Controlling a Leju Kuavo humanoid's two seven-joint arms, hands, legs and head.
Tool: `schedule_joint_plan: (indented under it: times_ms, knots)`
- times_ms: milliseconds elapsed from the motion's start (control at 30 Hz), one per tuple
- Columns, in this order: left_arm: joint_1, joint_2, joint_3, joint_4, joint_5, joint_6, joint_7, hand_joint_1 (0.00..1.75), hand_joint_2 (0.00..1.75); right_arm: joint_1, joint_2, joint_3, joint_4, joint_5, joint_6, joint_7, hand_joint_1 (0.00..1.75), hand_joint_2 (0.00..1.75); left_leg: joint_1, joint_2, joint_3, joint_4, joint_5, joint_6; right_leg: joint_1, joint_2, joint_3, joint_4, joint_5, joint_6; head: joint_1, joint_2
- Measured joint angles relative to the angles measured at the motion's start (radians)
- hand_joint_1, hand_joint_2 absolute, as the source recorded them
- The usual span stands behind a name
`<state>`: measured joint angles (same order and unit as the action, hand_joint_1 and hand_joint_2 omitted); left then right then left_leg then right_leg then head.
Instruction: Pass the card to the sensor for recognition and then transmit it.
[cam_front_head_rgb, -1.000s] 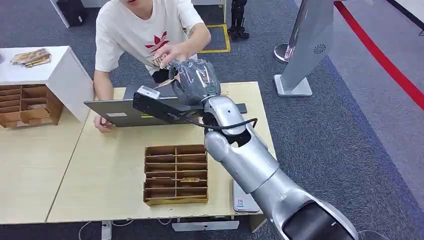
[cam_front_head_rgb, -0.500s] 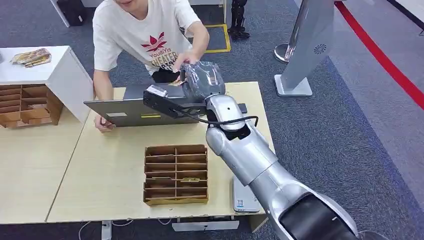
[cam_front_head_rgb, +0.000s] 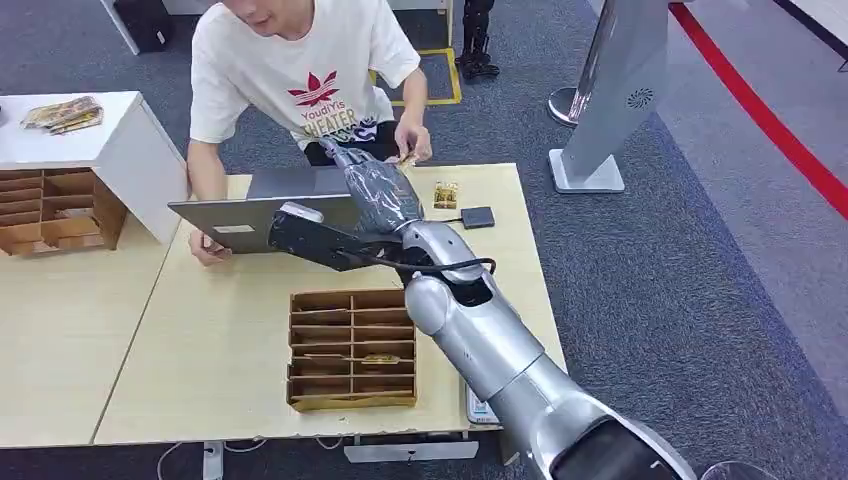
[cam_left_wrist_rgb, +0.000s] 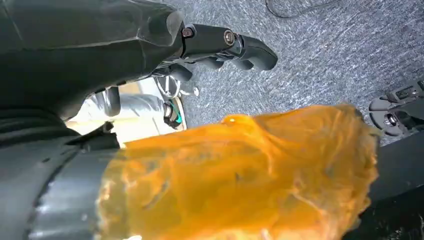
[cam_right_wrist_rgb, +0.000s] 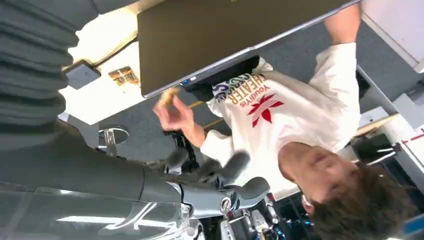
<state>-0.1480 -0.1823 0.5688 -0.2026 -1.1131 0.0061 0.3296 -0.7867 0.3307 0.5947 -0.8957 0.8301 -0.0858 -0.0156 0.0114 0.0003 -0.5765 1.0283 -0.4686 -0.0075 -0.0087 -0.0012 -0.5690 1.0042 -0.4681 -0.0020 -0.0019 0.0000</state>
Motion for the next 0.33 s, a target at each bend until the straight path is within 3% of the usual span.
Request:
schedule_joint_plan:
  times_ms: [100,167,333]
  knots:
    - [0.0,0.0,0.0,0.0,0.0,0.0,0.0,0.0,0.0,0.011,0.0,0.0,-0.026,-0.007,0.006,-0.001,0.0,0.0,0.0,0.0,0.0,0.0,0.0,0.0,0.0,0.0,0.0,0.0,0.0,0.0,0.0,0.0]
    - [0.0,0.0,0.0,0.0,0.005,0.001,0.0,0.0,0.0,0.023,0.0,-0.001,-0.043,-0.08,0.034,-0.035,0.0,0.0,0.0,0.0,0.0,0.0,0.0,0.0,0.0,0.0,0.0,0.0,0.0,0.0,0.0,0.0]
    - [0.005,0.003,0.0,0.0,0.032,0.005,-0.011,0.0,0.0,0.14,-0.011,-0.001,-0.2,-0.523,0.18,-0.135,0.0,0.0,0.0,0.0,0.0,0.0,0.0,0.0,0.0,0.0,0.0,0.0,0.0,0.0,0.0,0.0]
